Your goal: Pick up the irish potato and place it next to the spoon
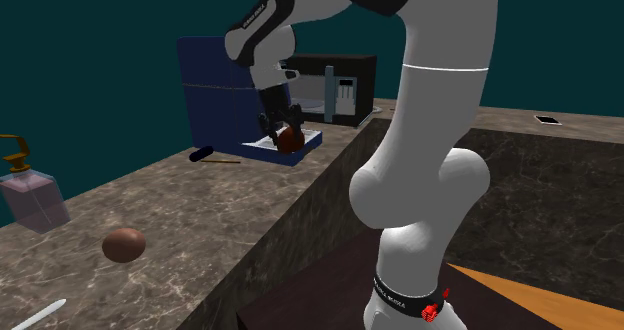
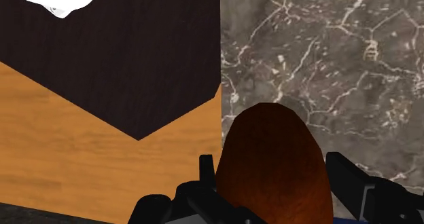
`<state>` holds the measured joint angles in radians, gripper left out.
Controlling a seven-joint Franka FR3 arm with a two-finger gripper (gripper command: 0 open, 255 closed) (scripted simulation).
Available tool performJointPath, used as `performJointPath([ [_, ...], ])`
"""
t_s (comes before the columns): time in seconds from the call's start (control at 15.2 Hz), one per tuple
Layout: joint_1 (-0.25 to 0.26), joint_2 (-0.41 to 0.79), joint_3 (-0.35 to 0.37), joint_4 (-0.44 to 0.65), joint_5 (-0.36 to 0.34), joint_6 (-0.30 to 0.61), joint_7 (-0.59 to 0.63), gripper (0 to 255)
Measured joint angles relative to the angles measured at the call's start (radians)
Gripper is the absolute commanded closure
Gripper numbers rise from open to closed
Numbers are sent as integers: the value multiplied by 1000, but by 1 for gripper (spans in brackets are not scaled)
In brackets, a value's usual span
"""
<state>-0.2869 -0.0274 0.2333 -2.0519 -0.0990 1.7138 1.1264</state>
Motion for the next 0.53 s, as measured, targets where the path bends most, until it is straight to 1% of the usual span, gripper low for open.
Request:
performJointPath([
  [0.53, 0, -24, 0, 72, 6, -95, -12, 255],
])
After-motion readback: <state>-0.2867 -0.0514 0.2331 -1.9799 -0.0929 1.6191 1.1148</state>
